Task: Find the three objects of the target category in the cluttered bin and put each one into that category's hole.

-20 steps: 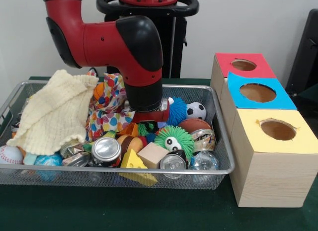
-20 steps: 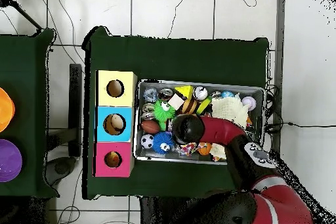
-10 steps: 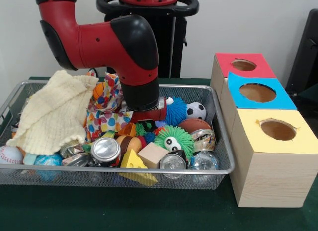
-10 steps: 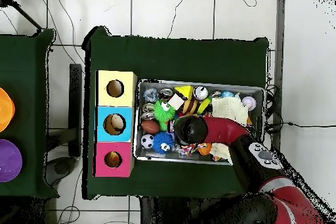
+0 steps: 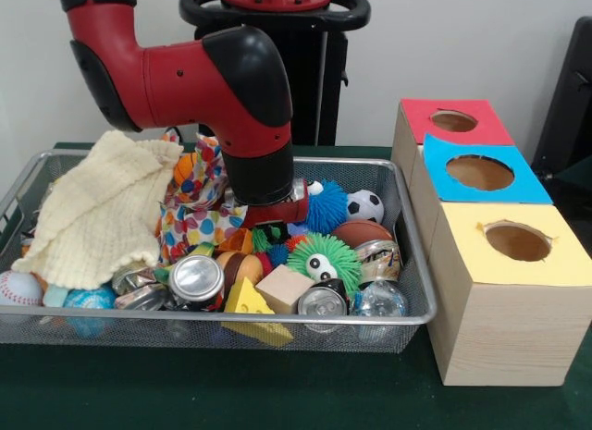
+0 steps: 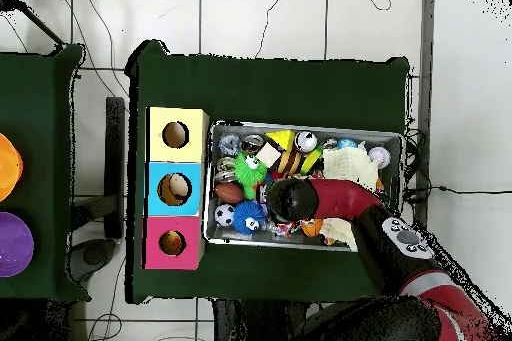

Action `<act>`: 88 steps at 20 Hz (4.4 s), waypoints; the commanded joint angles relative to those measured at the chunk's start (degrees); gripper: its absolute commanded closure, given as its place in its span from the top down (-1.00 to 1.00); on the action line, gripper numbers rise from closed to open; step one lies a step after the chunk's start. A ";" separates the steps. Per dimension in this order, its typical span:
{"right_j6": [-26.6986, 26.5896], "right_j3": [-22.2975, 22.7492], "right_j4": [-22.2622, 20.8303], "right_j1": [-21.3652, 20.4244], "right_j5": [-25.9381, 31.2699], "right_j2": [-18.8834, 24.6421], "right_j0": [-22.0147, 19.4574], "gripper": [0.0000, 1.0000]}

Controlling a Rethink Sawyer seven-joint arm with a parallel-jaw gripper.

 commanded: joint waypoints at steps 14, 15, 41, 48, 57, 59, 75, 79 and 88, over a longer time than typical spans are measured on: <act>-10.70 -10.39 -19.19 6.26 0.53 -8.06 -9.06 -1.00; -10.99 -10.37 -19.52 6.06 0.73 -7.79 -9.36 -1.00; -21.38 -12.99 -24.96 5.22 11.16 1.88 -17.42 -1.00; -24.53 -13.78 -24.64 5.67 14.68 3.58 -19.15 -1.00; -28.66 -14.97 -25.35 5.96 16.36 6.20 -21.49 -1.00; -29.64 -15.31 -25.48 6.06 16.96 6.81 -21.92 -1.00; -35.60 -17.77 -24.90 5.73 21.08 9.06 -23.20 -1.00; -36.93 -18.51 -24.50 5.51 22.32 9.39 -23.36 -1.00; -36.72 -18.35 -24.09 4.69 23.02 9.37 -22.50 -1.00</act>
